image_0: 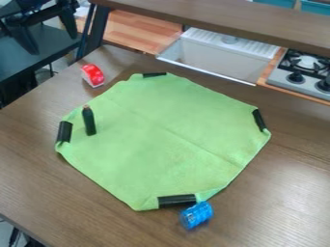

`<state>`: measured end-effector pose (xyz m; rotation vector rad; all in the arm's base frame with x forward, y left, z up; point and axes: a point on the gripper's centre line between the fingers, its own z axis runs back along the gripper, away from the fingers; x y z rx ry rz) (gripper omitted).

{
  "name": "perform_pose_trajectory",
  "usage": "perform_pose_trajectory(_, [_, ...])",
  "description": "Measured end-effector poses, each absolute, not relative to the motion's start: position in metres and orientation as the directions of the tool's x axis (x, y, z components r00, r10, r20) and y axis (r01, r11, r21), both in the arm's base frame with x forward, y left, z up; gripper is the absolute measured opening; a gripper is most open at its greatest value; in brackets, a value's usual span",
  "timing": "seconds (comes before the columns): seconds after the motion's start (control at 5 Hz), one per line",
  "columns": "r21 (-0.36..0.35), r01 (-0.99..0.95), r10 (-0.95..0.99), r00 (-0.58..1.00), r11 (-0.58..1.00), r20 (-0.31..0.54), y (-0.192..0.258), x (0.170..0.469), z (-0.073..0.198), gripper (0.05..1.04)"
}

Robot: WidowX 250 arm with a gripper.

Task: Fold cloth from the top right to the bottom left

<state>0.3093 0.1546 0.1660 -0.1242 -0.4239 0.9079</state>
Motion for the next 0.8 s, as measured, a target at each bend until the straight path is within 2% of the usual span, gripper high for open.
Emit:
perform_pose_trajectory(0.2, [-0.271, -0.744, 0.789, 0.548, 0.611, 0.277, 0.154, 0.310, 0.155, 1.001])
perform_pose_trajectory(0.4, [-0.255, -0.676, 0.722, 0.638, 0.692, 0.269, 0.117, 0.328, 0.141, 1.001])
perform_pose_trajectory(0.6, [-0.224, -0.730, 0.763, 0.607, 0.646, 0.224, 0.091, 0.339, 0.126, 1.001])
perform_pose_trajectory(0.8, [-0.193, -0.723, 0.747, 0.620, 0.663, 0.241, 0.051, 0.368, 0.115, 1.001])
